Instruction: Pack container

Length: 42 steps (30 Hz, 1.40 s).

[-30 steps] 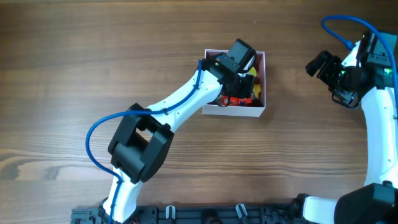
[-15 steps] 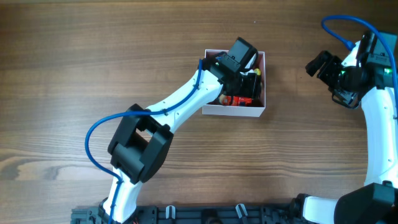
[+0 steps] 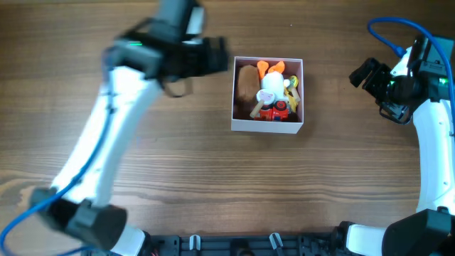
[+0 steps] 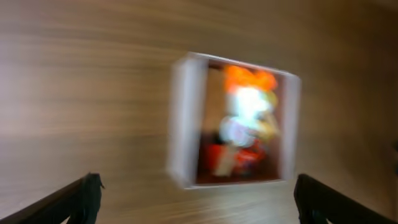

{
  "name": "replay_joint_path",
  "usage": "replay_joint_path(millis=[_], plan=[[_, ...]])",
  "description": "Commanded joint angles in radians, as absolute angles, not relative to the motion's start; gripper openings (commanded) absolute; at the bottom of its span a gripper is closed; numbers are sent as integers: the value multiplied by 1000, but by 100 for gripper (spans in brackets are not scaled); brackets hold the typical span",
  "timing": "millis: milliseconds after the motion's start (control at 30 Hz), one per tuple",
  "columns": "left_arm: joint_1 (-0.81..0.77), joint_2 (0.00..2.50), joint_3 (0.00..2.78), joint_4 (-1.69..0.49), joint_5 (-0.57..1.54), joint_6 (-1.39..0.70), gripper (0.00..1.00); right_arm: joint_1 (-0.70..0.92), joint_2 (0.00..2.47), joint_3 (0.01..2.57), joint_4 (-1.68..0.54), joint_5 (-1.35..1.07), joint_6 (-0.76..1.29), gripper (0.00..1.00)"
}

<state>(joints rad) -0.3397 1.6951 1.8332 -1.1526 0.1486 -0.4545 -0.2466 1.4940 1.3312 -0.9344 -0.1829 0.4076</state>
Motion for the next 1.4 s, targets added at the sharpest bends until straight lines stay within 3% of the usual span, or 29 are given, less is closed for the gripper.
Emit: replay_joint_path(millis=[0, 267, 767, 1067, 1167, 1367], plan=[[-173, 1682, 1837, -1285, 2, -447, 100, -246, 1502, 1329, -931, -189, 420, 100], [52, 1688, 1831, -1382, 2, -363, 100, -246, 1502, 1329, -931, -189, 420, 100], [87, 1688, 1831, -1370, 9, -374, 100, -242, 1488, 1326, -929, -184, 421, 100], [87, 1688, 1831, -1370, 9, -374, 100, -143, 1124, 1326, -933, -154, 404, 99], [87, 1688, 1831, -1370, 9, -374, 100, -143, 952, 1305, -923, 7, 289, 99], [87, 1688, 1831, -1370, 9, -374, 100, -143, 638, 1042, -767, -39, -2, 100]])
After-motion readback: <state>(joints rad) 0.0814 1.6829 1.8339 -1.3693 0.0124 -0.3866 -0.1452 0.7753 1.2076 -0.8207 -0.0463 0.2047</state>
